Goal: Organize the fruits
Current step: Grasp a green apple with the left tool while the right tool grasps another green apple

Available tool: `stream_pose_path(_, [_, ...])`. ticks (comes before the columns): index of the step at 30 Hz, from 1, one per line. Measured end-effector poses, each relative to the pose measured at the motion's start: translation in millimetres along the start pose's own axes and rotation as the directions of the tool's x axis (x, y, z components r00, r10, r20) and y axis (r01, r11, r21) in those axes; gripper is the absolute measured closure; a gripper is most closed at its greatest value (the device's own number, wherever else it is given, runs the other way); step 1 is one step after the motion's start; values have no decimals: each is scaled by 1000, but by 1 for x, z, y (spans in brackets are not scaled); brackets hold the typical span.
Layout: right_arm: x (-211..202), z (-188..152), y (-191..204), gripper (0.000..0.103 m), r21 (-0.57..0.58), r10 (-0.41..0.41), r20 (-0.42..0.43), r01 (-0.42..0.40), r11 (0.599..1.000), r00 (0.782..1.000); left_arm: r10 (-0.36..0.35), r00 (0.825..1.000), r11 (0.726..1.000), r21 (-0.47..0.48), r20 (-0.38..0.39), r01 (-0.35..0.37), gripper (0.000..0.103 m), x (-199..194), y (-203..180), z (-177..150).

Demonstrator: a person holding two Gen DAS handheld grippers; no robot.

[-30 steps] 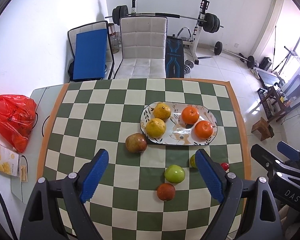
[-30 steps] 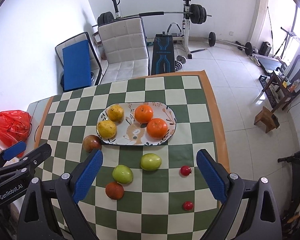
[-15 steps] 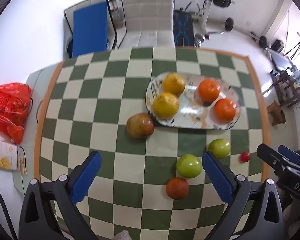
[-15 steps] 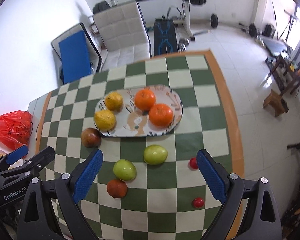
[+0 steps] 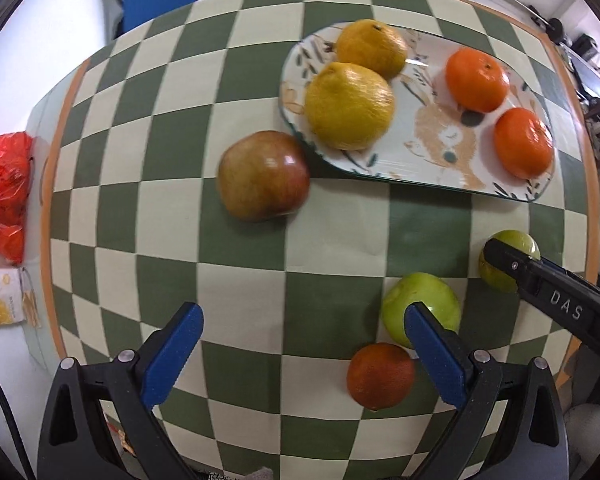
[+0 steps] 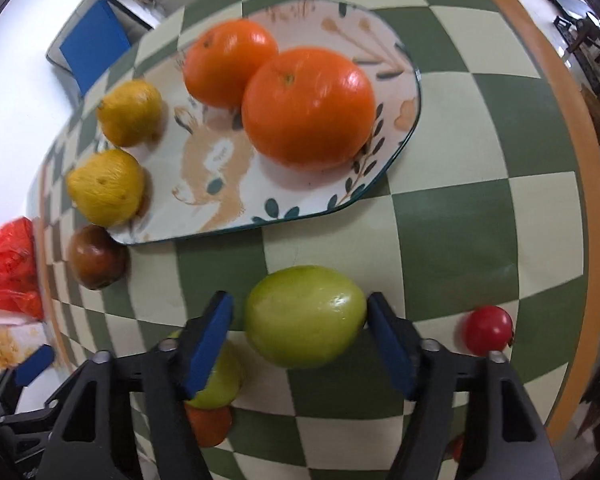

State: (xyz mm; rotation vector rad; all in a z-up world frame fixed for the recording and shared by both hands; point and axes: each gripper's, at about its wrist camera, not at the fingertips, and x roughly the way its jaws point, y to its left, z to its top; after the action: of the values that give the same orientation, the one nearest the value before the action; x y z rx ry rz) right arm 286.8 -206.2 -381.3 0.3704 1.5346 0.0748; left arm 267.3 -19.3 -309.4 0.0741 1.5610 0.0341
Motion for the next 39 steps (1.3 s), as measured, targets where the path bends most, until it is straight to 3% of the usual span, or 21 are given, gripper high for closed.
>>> stream_pose_path(6, [-13,-21,-26,39,13,-2,9,2,1000,1000,-74,997,976,204,-3,73,0,1,-46,-1])
stream_pose_path(9, [-23,-39,-47,39,38,-17,7,17,999,1000,-72,996,943,321,-51,85,0,14,-72,-4])
stream_pose_path(13, [-23,-56,-62,39,67,-32,1,32,997,999,-52,994,920,383,-96,85,2,35,-89,-8])
stream_pose_path(16, [-20,-65,-69,39,87,-35,-3,35,996,999,-54,991,919,382,-119,96,37,47,-94,-10])
stream_pose_path(17, [-19,-65,-71,39,92,-32,-6,32,995,999,-48,991,922,377,-122,92,42,50,-94,-11])
stream_pose_path(27, [-5,-74,-51,39,45,-26,-19,27,999,999,-97,990,967,224,-98,117,43,49,-59,-18])
stream_pose_path(33, [3,-68,-43,39,20,-32,-25,33,999,999,-110,990,973,196,-87,125,43,43,-57,-24])
stream_pose_path(37, [3,-65,-41,39,10,-32,-42,32,999,999,-166,984,971,167,-59,174,43,14,-51,-7])
stream_pose_path(39, [-1,-63,-45,39,33,9,-51,-7,999,999,-204,978,967,151,-36,207,43,-4,-49,0])
